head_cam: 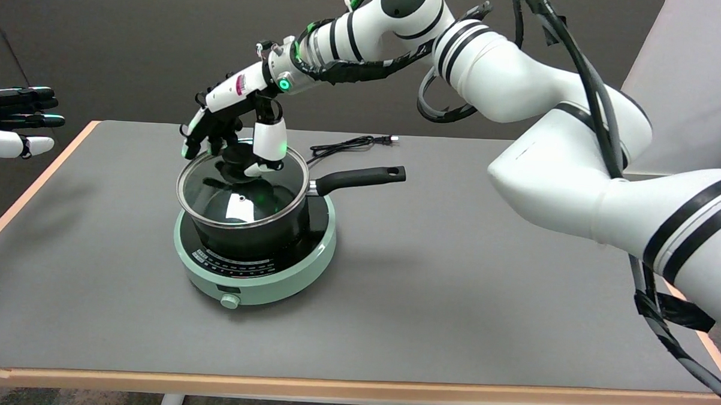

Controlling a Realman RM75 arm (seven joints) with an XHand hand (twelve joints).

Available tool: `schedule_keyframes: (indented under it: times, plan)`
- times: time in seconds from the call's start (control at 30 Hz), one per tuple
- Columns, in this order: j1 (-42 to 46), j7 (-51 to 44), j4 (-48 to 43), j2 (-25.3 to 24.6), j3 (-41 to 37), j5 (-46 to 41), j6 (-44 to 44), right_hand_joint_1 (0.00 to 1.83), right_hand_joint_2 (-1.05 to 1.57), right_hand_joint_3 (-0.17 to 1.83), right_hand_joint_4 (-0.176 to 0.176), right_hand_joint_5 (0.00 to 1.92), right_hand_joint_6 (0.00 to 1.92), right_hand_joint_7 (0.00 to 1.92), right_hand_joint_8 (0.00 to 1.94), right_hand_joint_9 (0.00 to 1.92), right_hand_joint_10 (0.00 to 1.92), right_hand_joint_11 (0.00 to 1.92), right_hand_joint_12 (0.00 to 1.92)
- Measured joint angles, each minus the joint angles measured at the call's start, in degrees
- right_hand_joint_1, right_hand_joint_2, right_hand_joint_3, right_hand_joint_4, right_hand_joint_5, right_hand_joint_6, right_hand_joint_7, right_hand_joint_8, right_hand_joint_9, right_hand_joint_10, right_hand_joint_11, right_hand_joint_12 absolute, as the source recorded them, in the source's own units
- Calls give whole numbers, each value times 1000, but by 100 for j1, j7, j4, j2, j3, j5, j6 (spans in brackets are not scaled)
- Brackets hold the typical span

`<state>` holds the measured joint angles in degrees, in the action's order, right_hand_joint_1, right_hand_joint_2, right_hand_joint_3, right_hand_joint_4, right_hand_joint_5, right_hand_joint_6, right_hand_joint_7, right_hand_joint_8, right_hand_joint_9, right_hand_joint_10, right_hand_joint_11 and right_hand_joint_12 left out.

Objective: Place the pot lid onto the soup pot.

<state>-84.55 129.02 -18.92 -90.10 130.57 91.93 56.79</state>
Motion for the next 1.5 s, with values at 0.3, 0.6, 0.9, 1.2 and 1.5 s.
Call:
schedule_keyframes:
  times: [0.3, 0.6, 0.9, 1.2, 1.5]
  plan:
    - [23, 0, -161, 157, -53, -189, 71, 881, 479, 981, 99, 269, 145, 441, 169, 576, 349, 208, 1634]
    - [155, 3, -576, 469, -252, -341, 121, 793, 477, 964, 96, 268, 143, 431, 166, 564, 343, 230, 1576]
    - [506, -3, -1348, 1020, -681, -411, 27, 711, 477, 946, 99, 270, 141, 394, 157, 517, 306, 429, 1206]
    - [1235, -18, -2431, 1743, -1263, -326, -820, 518, 487, 862, 95, 236, 151, 237, 152, 370, 216, 400, 718]
    - [2606, -34, -3855, 2518, -2123, -48, -2435, 258, 571, 942, 46, 107, 111, 85, 99, 194, 249, 217, 513]
